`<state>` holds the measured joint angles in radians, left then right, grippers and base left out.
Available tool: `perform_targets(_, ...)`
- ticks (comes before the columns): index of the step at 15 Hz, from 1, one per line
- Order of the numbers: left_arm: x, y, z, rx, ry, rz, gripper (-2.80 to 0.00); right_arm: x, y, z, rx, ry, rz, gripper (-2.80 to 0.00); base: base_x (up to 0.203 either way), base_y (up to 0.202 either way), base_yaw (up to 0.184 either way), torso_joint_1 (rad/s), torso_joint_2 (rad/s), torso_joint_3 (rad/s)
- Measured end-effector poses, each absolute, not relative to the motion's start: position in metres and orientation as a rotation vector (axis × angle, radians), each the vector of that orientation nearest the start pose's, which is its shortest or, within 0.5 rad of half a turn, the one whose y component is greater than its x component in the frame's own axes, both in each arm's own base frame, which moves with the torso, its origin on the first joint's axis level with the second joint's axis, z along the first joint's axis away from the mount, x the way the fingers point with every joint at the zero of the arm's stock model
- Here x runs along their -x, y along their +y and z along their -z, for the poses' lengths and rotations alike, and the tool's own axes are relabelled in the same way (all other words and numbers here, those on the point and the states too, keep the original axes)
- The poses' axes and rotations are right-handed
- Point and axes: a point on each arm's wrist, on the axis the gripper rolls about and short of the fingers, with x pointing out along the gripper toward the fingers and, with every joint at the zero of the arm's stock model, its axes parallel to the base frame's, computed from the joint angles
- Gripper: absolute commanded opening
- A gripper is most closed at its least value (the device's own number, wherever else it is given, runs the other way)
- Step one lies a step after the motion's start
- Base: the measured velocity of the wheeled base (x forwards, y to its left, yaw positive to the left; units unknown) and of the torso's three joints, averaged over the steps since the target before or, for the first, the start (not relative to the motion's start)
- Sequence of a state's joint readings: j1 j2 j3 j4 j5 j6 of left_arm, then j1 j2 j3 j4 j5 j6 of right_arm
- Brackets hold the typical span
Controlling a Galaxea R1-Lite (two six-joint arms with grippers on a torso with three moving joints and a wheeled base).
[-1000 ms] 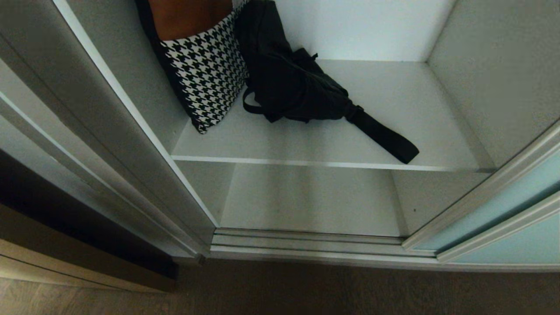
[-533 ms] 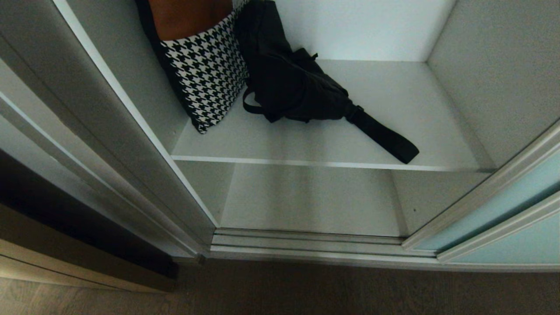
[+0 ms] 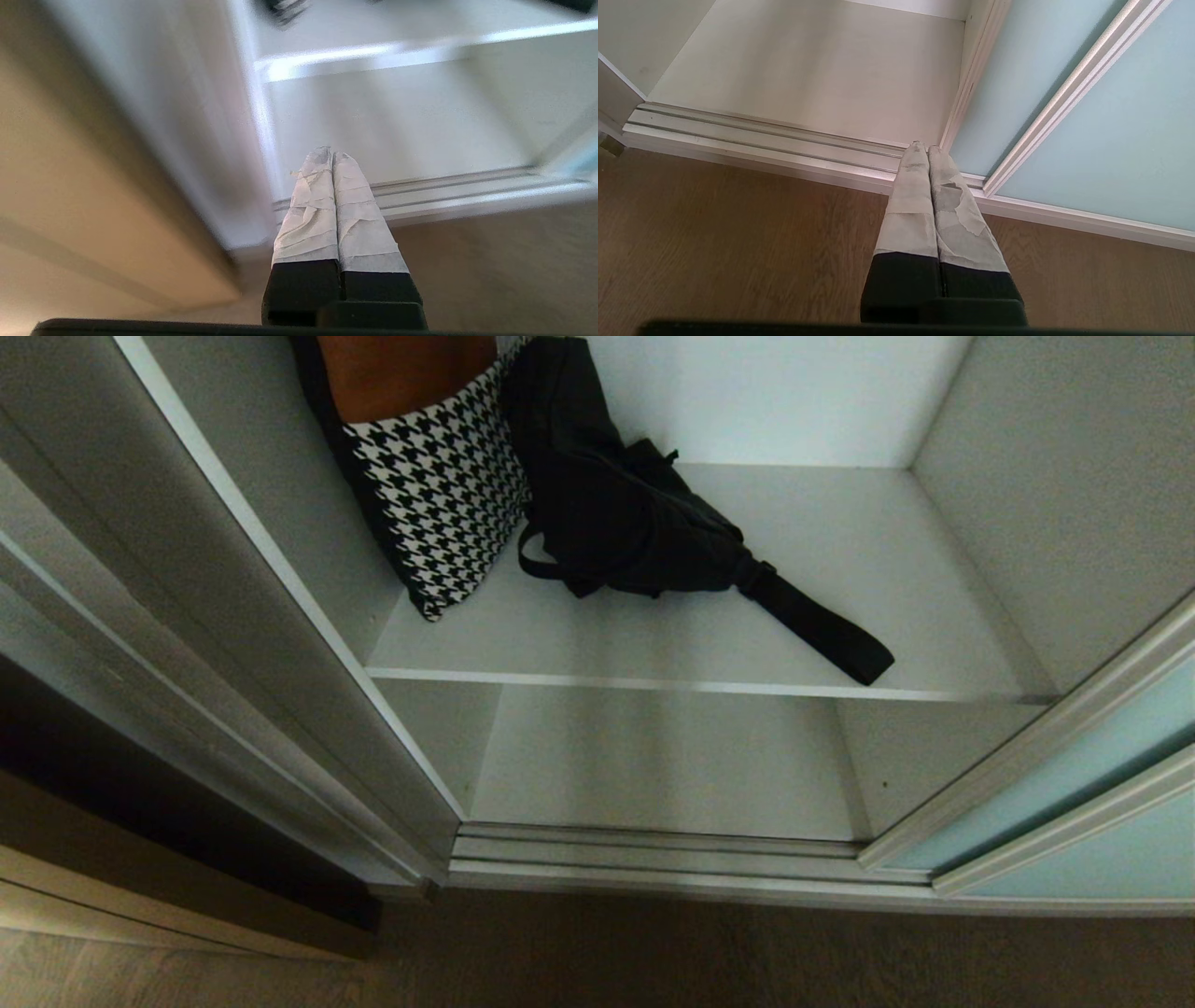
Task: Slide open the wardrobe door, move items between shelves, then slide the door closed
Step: Place the bag on the lower shelf
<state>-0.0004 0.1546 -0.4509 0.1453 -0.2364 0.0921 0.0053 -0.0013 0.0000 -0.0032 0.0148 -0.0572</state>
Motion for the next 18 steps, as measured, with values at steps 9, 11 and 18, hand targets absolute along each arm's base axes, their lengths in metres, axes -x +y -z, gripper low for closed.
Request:
perform_targets(9, -0.016, -0.012, -0.299, -0.101, -0.09, 0.579, -2.8, 0.023, 0.0, -0.076, 0.058, -0.005, -0.021, -2.8, 0.0, 0.0, 0.0, 0.0, 0.0, 0.0)
perform_targets(11, -0.037, -0.014, -0.318, -0.094, -0.076, 0.664, -2.8, 0.023, 0.0, -0.076, 0.058, -0.005, -0.02, -2.8, 0.0, 0.0, 0.0, 0.0, 0.0, 0.0)
perform_targets(18, -0.109, -0.055, -0.346, -0.064, 0.003, 0.907, -2.8, 0.023, 0.0, -0.076, 0.057, -0.004, -0.02, -2.8, 0.0, 0.0, 0.0, 0.0, 0.0, 0.0)
